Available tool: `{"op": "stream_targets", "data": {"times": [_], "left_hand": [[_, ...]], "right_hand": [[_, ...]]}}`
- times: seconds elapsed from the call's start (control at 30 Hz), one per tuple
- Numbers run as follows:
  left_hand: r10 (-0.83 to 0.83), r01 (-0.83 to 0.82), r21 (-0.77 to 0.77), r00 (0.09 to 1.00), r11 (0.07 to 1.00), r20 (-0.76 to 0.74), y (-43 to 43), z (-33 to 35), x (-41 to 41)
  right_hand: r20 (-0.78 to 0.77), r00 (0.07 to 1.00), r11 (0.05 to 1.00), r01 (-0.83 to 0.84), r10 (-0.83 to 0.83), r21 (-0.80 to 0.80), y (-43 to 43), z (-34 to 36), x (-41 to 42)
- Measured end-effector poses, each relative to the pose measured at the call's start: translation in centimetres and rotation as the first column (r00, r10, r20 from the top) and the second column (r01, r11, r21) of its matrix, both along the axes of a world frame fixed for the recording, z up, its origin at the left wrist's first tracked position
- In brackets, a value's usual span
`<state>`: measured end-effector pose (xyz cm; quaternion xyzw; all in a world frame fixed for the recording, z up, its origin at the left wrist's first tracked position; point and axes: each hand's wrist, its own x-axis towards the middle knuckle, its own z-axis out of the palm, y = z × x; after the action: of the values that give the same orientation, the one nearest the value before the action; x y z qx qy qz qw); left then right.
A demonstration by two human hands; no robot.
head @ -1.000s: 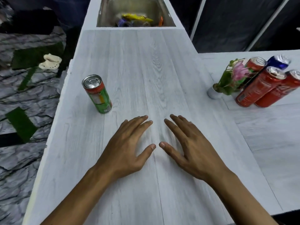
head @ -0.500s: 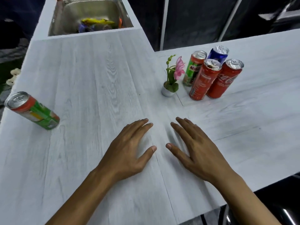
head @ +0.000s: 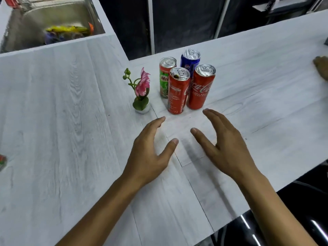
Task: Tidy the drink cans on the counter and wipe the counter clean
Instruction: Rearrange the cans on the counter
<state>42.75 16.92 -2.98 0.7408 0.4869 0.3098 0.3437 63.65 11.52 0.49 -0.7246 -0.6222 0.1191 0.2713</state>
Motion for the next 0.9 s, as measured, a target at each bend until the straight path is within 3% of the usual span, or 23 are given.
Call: {"op": "stream_targets", "data": {"times": [0.1, 0.33, 0.9], "left_hand": [[0.088, -0.082, -0.056, 0.988, 0.995, 0.130, 1.4, 0.3, 2.3], [0.214, -0.208, -0.052, 0.960, 0.977, 0.183, 3.3, 0.2, 5.8], [0.349, -0.346, -0.047, 0.919, 0.937, 0.183, 7.7, -0.9, 9.7]], "right_hand": [[-0.105, 0.992, 0.995, 0.079, -0.072, 0.064, 1.6, 0.2, 2.1], [-0.281, 0.949, 0.980, 0.173, -0.140, 0.098, 5.5, -0.3, 4.7], [-0.356, 0.934, 0.994, 0.060, -0.025, 0.086, 11.2, -2.4, 5.0]]}}
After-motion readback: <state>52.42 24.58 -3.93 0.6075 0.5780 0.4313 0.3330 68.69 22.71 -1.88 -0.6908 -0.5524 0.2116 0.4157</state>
